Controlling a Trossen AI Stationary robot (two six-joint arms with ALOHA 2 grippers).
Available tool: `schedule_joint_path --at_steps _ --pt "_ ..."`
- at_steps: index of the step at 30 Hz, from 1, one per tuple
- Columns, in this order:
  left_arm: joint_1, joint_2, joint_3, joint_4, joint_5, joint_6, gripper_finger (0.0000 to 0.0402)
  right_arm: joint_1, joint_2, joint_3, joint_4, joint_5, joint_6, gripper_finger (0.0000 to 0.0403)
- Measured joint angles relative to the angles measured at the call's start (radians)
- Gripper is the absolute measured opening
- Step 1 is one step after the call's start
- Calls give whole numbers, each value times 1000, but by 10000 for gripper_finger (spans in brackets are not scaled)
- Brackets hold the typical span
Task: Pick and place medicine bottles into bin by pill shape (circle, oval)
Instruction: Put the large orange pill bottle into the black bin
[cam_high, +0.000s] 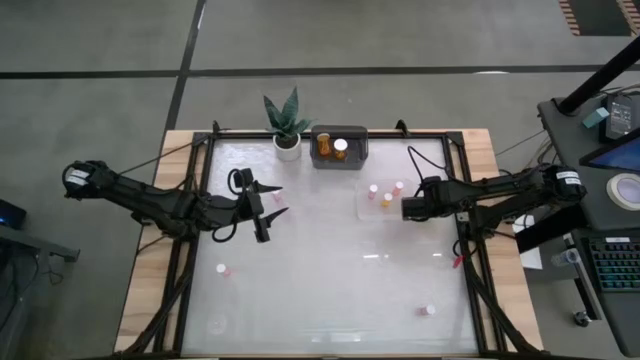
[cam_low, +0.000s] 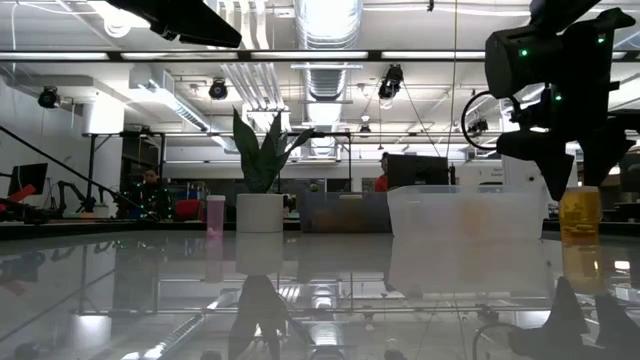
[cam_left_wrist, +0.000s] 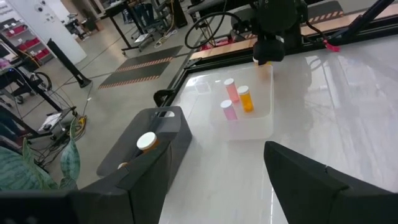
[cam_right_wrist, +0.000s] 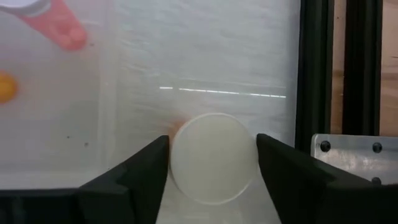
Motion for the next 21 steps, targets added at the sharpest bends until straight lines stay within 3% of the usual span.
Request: schedule_joint_path --at_steps 6,14,21 --pt "0 0 0 1 0 0 240 0 0 0 1 6 0 192" --pt "0 0 0 1 0 0 240 0 -6 1 -14 8 -28 207" --pt "0 0 0 6 0 1 240 0 -16 88 -179 71 -32 209"
